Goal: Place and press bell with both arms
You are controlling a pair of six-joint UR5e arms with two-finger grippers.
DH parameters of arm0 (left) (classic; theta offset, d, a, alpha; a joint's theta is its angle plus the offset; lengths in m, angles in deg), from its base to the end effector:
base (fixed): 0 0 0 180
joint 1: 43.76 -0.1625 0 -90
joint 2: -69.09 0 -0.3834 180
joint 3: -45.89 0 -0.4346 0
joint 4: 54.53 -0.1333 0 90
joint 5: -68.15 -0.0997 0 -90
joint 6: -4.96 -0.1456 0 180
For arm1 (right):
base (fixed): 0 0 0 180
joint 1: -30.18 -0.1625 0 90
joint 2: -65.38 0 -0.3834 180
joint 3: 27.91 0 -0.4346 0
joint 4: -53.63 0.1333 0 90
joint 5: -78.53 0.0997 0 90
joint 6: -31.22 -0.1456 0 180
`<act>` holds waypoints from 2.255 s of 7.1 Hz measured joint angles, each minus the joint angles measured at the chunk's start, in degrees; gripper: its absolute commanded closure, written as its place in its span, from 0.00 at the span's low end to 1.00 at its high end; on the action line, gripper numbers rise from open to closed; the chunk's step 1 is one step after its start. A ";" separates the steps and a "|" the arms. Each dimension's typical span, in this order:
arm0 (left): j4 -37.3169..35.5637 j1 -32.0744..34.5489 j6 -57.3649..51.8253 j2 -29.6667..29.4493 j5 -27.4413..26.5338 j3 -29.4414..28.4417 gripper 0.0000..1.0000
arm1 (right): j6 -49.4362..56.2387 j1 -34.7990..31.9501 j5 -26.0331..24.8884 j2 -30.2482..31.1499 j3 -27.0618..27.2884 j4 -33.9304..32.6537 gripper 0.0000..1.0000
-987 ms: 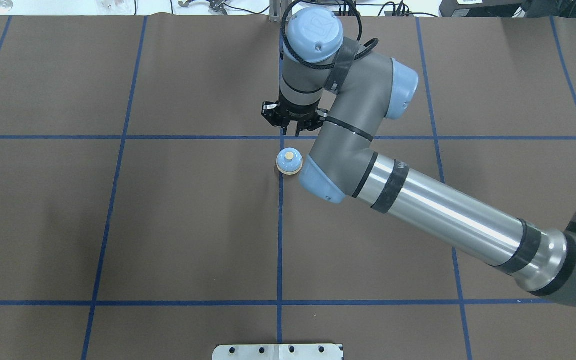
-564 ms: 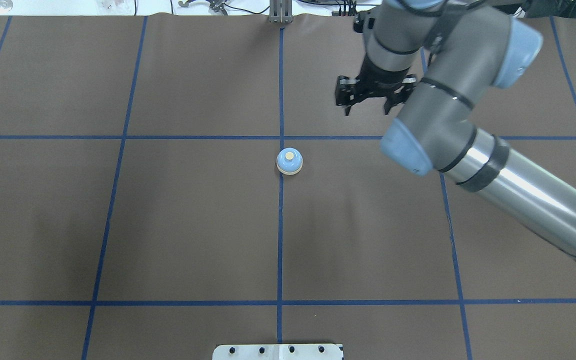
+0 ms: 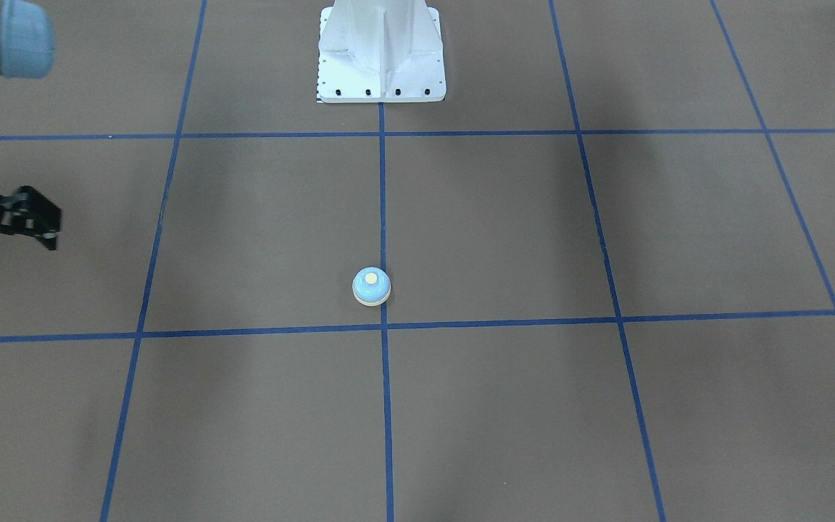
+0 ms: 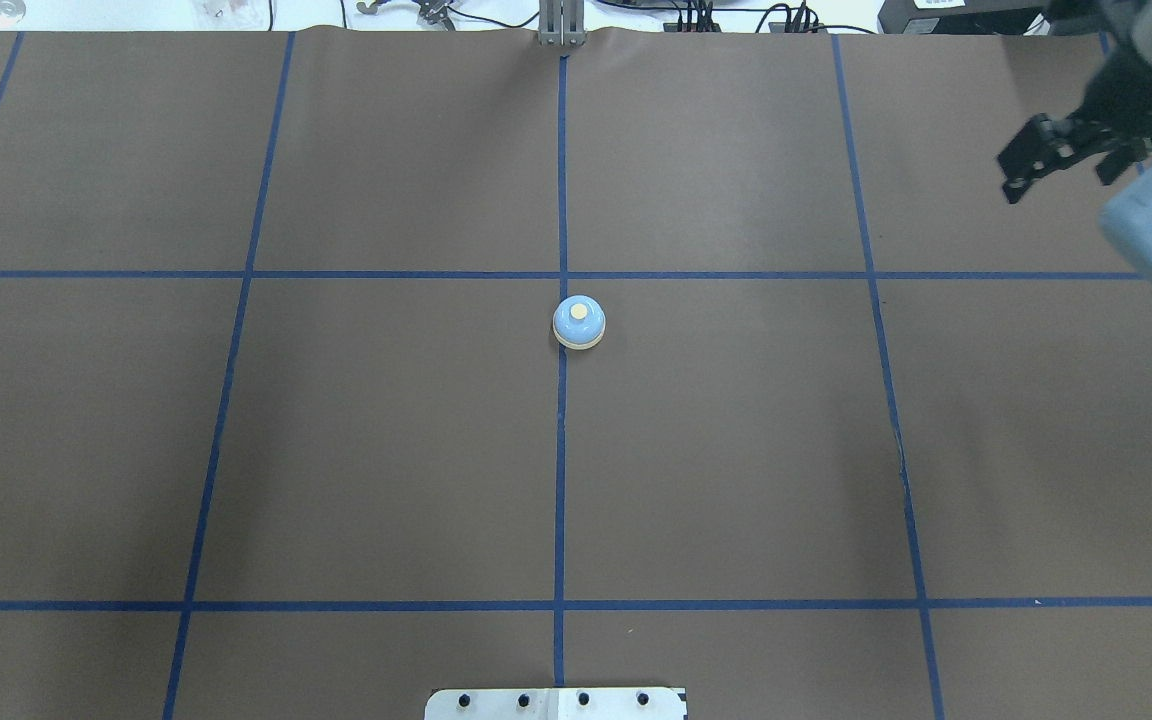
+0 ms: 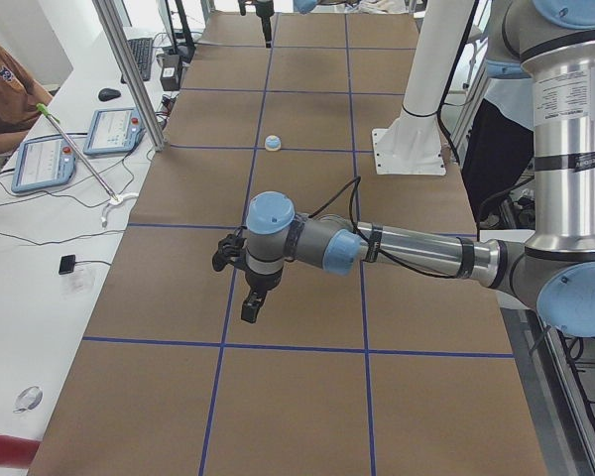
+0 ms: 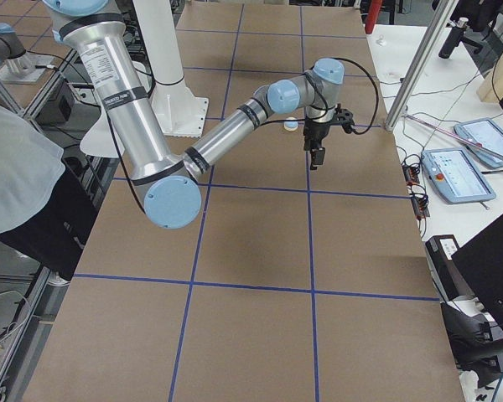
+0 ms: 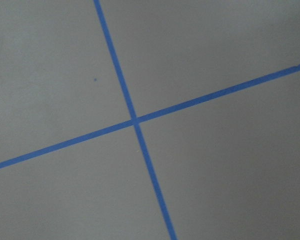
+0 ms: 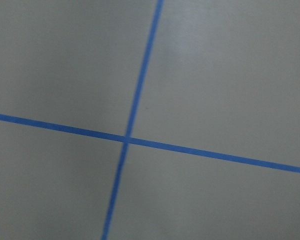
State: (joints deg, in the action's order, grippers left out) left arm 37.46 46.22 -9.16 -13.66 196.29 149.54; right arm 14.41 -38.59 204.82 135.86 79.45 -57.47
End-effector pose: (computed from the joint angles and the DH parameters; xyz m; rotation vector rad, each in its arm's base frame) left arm -0.0432 -0.4989 0.5931 0.2222 0.6444 0.2859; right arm -0.1746 -0.5797 0.3489 0.0465 -0.6822 -0.1613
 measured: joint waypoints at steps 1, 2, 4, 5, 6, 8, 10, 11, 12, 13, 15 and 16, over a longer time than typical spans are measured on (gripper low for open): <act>-1.68 2.04 -3.85 0.58 0.18 -0.74 0.00 | 6.20 -4.51 0.50 4.83 -0.14 -0.01 0.00; -2.22 2.91 -5.41 1.30 0.29 -1.07 0.00 | 11.04 -8.32 0.66 8.31 -1.32 0.00 0.00; -2.16 3.31 -6.10 2.01 0.35 -1.19 0.00 | 14.07 -12.51 0.74 11.75 -4.38 2.04 0.00; -2.08 3.33 -6.11 2.04 0.34 -1.21 0.00 | 14.26 -13.91 0.73 12.87 -7.15 5.98 0.00; -2.02 3.35 -6.01 2.04 0.32 -1.23 0.00 | 14.42 -14.95 0.86 15.02 -9.13 11.15 0.00; -1.93 3.36 -5.73 2.01 0.38 -1.34 0.00 | 14.59 -15.94 2.51 18.77 -10.32 17.52 0.00; -1.90 3.35 -5.49 2.02 0.44 -2.05 0.00 | 14.87 -16.90 7.05 20.83 -10.66 18.62 0.00; -1.87 3.34 -4.55 1.95 0.47 -2.42 0.00 | 14.91 -17.17 8.17 21.47 -10.55 18.74 0.00; -1.84 3.34 -2.67 1.92 0.51 -2.29 0.00 | 14.88 -17.24 8.93 21.81 -10.37 18.79 0.00; -1.82 3.33 -0.98 1.90 0.53 -2.19 0.00 | 14.83 -17.29 9.48 21.98 -10.33 18.80 0.00; -1.81 3.23 1.54 1.83 0.54 -2.34 0.00 | 14.81 -17.31 9.78 22.05 -10.46 18.81 0.00; -1.81 3.21 2.05 1.82 0.54 -2.37 0.00 | 14.85 -17.34 9.78 22.13 -10.62 18.81 0.00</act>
State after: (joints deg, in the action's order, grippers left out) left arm 35.65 49.42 -7.11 -11.84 196.82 147.17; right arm 29.26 -55.93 214.60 157.99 68.83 -38.66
